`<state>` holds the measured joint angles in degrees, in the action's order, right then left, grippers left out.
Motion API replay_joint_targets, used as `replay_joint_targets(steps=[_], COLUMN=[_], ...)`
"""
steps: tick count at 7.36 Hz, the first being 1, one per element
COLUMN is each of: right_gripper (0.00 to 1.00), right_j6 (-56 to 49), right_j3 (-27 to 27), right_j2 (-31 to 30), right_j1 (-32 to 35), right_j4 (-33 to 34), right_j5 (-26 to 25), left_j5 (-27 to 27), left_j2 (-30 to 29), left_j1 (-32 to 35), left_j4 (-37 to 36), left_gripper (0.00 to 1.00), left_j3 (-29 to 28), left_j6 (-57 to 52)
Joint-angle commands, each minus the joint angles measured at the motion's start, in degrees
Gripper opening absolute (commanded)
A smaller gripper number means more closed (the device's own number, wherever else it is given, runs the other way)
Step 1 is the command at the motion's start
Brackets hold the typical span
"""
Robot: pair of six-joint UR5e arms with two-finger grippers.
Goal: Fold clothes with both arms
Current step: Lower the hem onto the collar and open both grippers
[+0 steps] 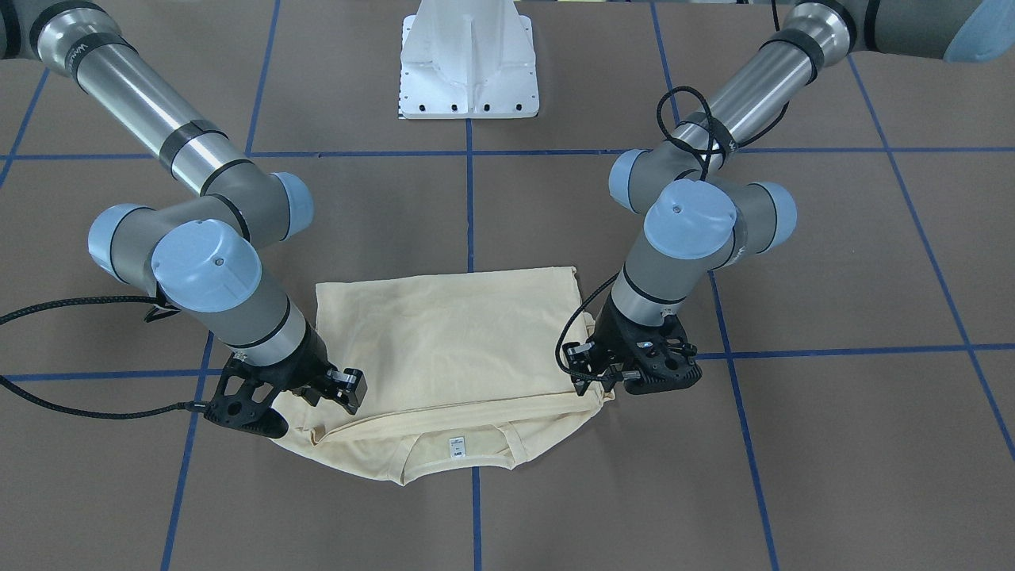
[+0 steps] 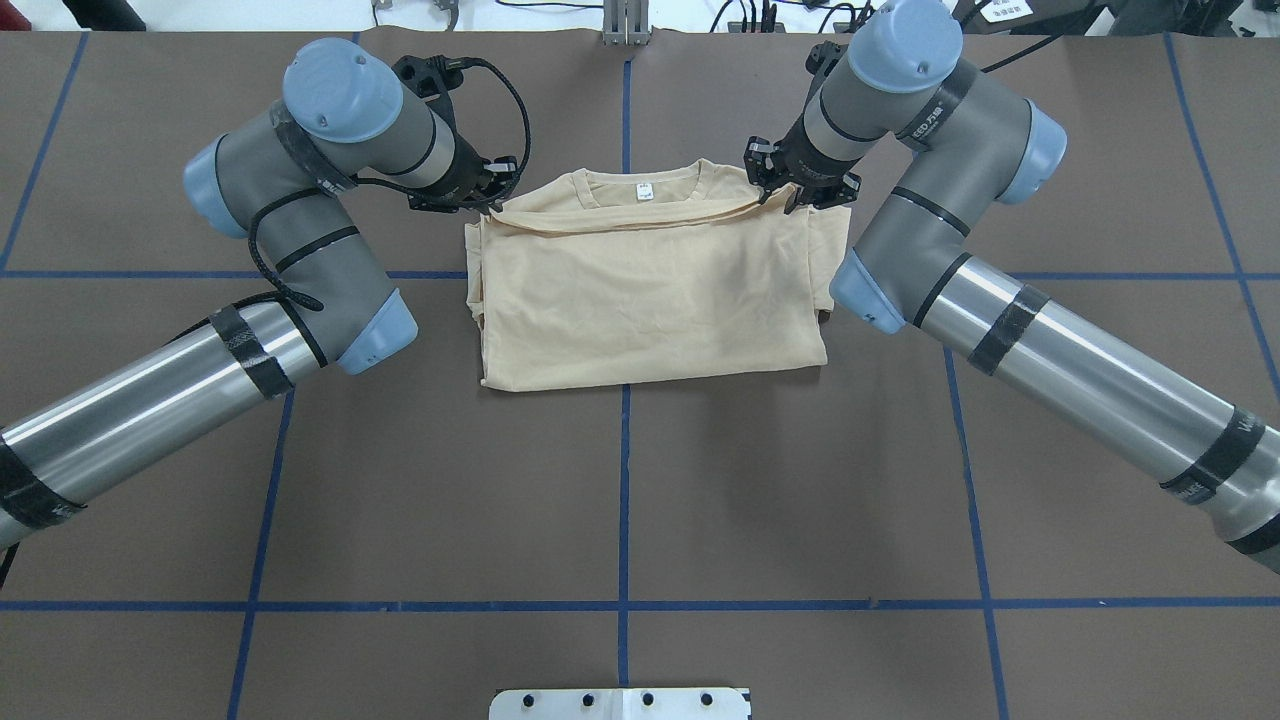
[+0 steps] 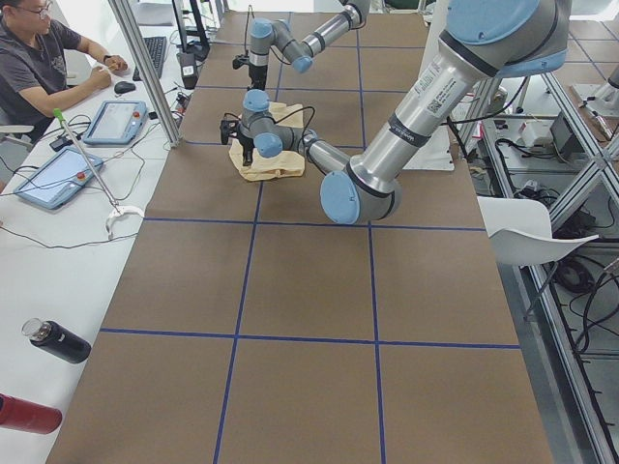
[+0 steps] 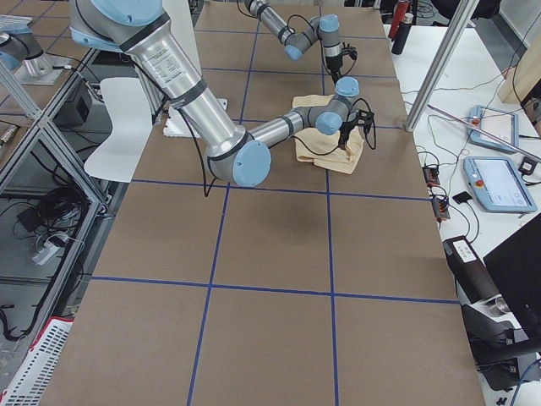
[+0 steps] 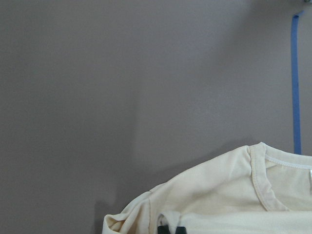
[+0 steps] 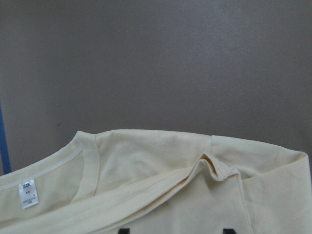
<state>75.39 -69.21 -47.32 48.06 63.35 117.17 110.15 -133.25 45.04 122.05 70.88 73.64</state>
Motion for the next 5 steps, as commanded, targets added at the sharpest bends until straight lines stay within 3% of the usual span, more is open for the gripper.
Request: replay_joint_targets(steps=[1, 3, 5], right_gripper=[1.0, 1.0, 1.0], right_j6=[-0.69, 0.28, 2.81], right_j3=[-5.63, -18.1, -24.28], right_j2=[-2.58, -12.31, -19.18], right_j1=[0.11, -2.34, -5.59], right_j4=[0.45, 0.63, 0.54], right_j5=[0.69, 1.57, 1.39], left_j5=[0.06, 0.06, -0.03], left_j2=[2.28, 4.4, 4.67], left_j1=[0.92, 1.01, 1.01], left_j4=[-0.49, -3.82, -3.83], left_gripper=[0.95, 0.96, 0.96], left_j3=[3.97, 8.55, 9.88], left_j6=[-0.07, 0.01, 0.45])
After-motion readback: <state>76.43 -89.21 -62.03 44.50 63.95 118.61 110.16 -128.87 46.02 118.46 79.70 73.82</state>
